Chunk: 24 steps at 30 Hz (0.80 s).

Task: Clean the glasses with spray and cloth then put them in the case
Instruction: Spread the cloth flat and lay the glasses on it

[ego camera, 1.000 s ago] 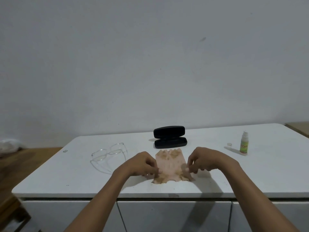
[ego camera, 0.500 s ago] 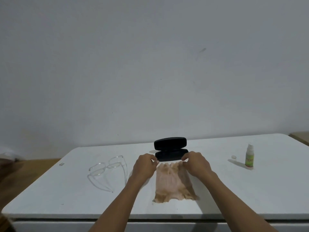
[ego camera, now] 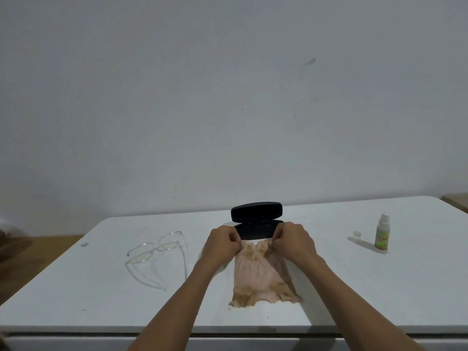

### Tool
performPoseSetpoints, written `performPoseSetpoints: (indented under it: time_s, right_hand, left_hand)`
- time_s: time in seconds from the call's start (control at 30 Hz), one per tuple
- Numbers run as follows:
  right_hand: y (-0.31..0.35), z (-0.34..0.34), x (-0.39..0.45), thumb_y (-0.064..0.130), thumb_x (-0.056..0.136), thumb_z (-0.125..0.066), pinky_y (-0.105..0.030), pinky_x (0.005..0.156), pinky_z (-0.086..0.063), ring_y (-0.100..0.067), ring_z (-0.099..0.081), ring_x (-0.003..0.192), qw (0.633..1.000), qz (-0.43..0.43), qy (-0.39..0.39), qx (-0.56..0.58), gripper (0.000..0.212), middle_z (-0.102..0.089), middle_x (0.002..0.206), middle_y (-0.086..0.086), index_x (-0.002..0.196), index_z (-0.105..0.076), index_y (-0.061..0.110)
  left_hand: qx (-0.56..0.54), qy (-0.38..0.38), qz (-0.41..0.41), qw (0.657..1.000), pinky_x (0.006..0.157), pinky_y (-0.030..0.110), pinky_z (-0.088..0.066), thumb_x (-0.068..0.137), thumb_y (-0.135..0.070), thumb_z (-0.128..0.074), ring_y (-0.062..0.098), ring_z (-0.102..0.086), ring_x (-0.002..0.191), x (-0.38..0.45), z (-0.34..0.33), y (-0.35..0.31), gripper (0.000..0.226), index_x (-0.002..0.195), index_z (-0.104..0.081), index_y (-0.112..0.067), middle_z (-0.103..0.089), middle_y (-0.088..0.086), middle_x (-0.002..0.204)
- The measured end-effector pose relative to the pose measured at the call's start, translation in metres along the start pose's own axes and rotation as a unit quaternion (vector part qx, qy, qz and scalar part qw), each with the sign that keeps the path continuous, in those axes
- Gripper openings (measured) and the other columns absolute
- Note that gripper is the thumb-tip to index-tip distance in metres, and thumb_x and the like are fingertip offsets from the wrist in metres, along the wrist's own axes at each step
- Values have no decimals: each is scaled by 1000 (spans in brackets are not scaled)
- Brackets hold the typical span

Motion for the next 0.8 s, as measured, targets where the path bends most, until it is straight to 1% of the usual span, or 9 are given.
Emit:
performPoseSetpoints:
  time_s: [0.13, 0.23, 0.37, 0.43, 0.5, 0.57, 0.67, 0.73, 0.8]
  right_hand:
    - [-4, 1, 0, 10, 77, -64, -31, 66, -54, -20, -68, 78, 1000, -9, -5, 23, 12, -72, 84, 2, 81, -72, 18]
    - [-6, 1, 1, 11, 78, -63, -30, 67, -52, -21, -67, 80, 1000, -14, -7, 12, 13, -71, 87, 2, 84, -71, 20]
    - [-4, 1, 0, 13, 81, -61, -29, 64, -43, -22, -61, 84, 1000, -9, -16, -5, 19, -65, 94, 5, 97, -63, 24]
    - [-3, 3, -2, 12, 82, -61, -29, 63, -40, -21, -59, 84, 1000, -5, -26, 3, 25, -65, 99, 4, 104, -64, 23]
    - [-4, 6, -3, 10, 81, -61, -30, 63, -41, -22, -61, 86, 999, 1, -36, 25, 27, -66, 100, 3, 105, -65, 22]
    - [-3, 9, -5, 9, 79, -61, -29, 63, -42, -20, -62, 87, 998, 14, -32, 45, 28, -67, 96, 4, 103, -66, 23]
    - [2, 7, -9, 17, 81, -68, -29, 68, -51, -13, -64, 85, 997, 59, 19, 43, 20, -68, 94, 12, 94, -68, 32]
    - [3, 3, -15, 28, 80, -73, -29, 77, -55, -11, -65, 88, 993, 87, 72, 35, 17, -70, 101, 11, 95, -72, 35]
    - [1, 3, -23, 41, 70, -74, -29, 84, -56, -13, -66, 96, 987, 97, 124, 15, 38, -69, 113, 5, 108, -75, 38]
  left_hand:
    - [-60, -37, 25, 997, 66, 41, -59, 70, -1, -71, 13, -60, 54, -2, 2, 10, 20, 63, -65, -19, -61, -6, 56]
    - [-69, -40, 33, 996, 66, 42, -59, 70, -2, -72, 13, -58, 53, 0, 0, 13, 19, 67, -65, -19, -58, -8, 54]
    - [-44, -47, 38, 997, 57, 30, -48, 73, -6, -70, 19, -63, 61, -2, -1, 10, 21, 84, -62, -22, -64, -4, 62]
    - [-33, -61, 43, 997, 55, 28, -44, 76, -6, -69, 22, -67, 68, -5, 2, 9, 27, 93, -58, -24, -68, 0, 70]
    - [-27, -74, 40, 996, 51, 26, -39, 77, -7, -69, 19, -64, 69, -9, 6, 8, 31, 99, -57, -25, -66, -1, 78]
    - [-24, -80, 19, 996, 51, 24, -35, 78, -10, -71, 14, -57, 68, -13, 9, 5, 29, 99, -59, -25, -62, -4, 86]
    - [-20, -46, -20, 999, 56, 25, -43, 73, -18, -74, 9, -56, 67, -19, 9, 0, 18, 87, -67, -27, -64, -8, 91]
    - [9, -1, -35, 999, 68, 31, -54, 68, -30, -75, 9, -61, 76, -25, 6, 1, 14, 82, -71, -31, -66, -12, 94]
    - [20, 47, -50, 997, 79, 31, -55, 65, -41, -78, 7, -63, 90, -31, 5, 4, 24, 87, -74, -33, -68, -14, 101]
Point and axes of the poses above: each hand's wrist, its own x-axis towards the middle knuckle, its own z-axis out of the back of the hand, y = z × x, the point moved 7 cm from there along x, towards the middle knuckle
